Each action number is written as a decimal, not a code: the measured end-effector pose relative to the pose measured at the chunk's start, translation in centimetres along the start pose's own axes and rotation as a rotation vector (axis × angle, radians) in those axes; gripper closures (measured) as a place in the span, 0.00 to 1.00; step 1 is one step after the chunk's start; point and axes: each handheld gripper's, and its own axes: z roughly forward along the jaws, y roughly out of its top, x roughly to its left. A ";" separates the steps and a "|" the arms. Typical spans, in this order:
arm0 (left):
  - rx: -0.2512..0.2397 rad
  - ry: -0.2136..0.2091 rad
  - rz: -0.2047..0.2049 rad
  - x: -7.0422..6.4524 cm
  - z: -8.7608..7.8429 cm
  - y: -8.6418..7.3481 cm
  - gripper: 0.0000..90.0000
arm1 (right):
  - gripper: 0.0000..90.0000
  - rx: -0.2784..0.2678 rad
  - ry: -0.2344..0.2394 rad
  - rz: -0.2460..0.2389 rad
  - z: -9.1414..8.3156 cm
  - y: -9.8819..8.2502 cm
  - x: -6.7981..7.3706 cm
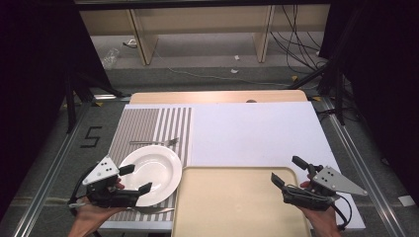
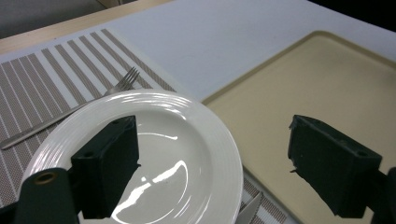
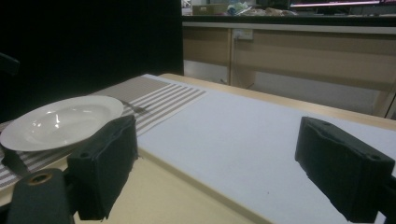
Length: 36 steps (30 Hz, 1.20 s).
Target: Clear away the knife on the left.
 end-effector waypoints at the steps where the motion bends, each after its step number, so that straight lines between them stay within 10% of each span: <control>1: 0.010 0.003 0.005 0.1 -0.1 -0.1 0.18 | 0.16 0.001 0.000 0.000 0.0 0.0 0.0; 36: 0.373 0.066 0.064 2.9 -2.1 -5.0 0.19 | 0.16 0.001 0.020 -0.006 0.2 0.0 0.1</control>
